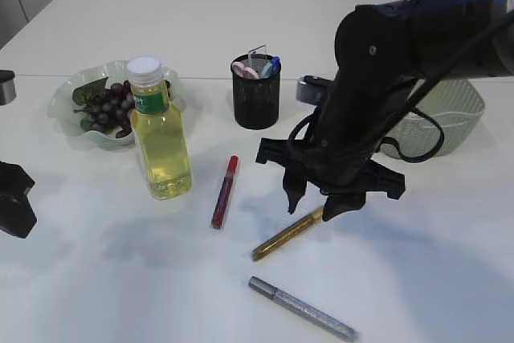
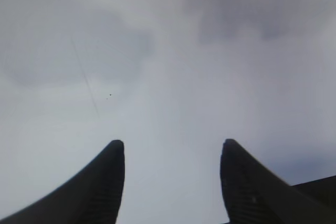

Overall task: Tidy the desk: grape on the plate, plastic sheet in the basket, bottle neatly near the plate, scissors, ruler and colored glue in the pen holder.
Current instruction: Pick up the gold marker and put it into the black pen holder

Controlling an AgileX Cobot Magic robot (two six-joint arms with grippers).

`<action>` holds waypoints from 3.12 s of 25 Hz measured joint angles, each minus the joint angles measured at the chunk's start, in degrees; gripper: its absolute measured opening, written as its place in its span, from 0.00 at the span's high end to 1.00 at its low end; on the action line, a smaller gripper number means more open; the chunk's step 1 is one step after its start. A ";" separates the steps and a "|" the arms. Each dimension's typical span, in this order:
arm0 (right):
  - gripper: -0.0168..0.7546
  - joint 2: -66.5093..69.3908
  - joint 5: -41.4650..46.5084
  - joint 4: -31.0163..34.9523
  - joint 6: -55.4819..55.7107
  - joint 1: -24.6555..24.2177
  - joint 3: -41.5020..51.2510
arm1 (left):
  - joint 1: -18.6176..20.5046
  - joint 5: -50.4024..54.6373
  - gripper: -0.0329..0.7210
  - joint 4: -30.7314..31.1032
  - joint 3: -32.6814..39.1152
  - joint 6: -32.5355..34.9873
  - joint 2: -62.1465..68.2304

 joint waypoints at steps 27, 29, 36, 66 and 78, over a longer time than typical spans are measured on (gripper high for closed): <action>0.51 10.85 -3.16 -6.87 42.43 -0.34 -5.48 | 0.00 0.10 0.41 -0.12 0.00 0.00 0.00; 0.51 11.22 -2.96 -6.83 42.47 -0.44 -5.48 | 0.00 0.10 0.42 -0.12 0.00 0.00 0.00; 0.51 12.83 -2.94 -6.73 42.56 -0.55 -5.48 | 0.00 0.10 0.42 -0.12 0.00 0.00 0.00; 0.83 14.67 -4.88 -5.47 41.19 -0.55 -5.81 | 0.00 0.00 0.43 -0.12 0.00 0.00 0.00; 0.84 8.53 -12.16 2.80 8.84 -6.35 -5.81 | 0.00 -0.44 0.43 -0.12 0.00 0.00 0.00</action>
